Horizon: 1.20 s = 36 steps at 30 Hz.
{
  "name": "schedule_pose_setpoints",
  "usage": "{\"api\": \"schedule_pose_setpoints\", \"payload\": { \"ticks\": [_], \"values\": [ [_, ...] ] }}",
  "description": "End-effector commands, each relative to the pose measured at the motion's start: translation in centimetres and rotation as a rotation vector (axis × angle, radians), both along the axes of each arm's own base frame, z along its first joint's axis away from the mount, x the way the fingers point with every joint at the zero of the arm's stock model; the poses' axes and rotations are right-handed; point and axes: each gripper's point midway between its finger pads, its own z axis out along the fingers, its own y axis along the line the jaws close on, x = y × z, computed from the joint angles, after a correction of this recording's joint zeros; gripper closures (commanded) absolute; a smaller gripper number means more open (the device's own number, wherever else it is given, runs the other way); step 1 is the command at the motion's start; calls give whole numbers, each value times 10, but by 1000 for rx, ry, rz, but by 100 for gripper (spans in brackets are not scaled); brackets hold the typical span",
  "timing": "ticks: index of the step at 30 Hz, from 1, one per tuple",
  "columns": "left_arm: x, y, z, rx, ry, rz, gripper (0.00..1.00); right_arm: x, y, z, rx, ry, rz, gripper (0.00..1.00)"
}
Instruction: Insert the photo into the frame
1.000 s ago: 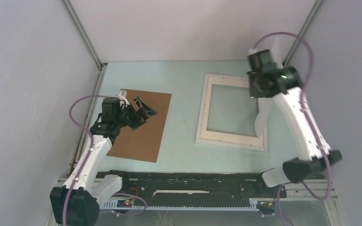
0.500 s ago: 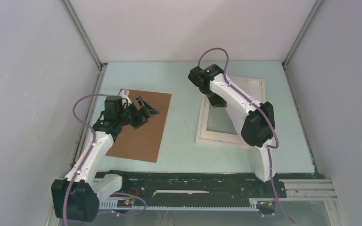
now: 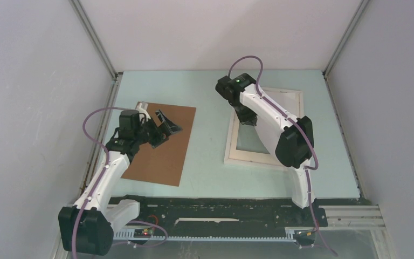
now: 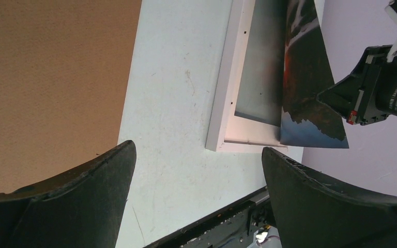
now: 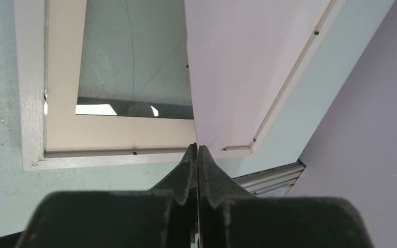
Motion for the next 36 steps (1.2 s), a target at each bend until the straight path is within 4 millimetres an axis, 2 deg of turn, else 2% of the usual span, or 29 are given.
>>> {"api": "schedule_pose_setpoints", "payload": {
  "ticks": [1,7,11,17,21,25,31,36],
  "values": [
    [1,-2,4,15,-47,-36,1,-10,-11,9,11,-35,-72,100],
    [5,-5,6,2,-49,-44,1,-10,-25,4,-7,-46,-126,100],
    [5,-6,5,0,-44,-46,1,-4,-24,-3,10,-71,-139,100],
    [4,-6,4,1,-41,-48,1,2,-38,6,-20,-150,-218,100],
    [4,-6,4,-1,-38,-48,1,4,-37,18,-2,-209,-220,100],
    [5,-6,3,-6,-36,-49,1,5,-35,8,12,-184,-213,99],
    [3,-7,5,-6,-39,-50,1,8,-22,-16,36,-120,-176,86],
    [3,-6,4,-7,-33,-48,1,11,-7,-27,130,-77,-151,69]
  ]
}}
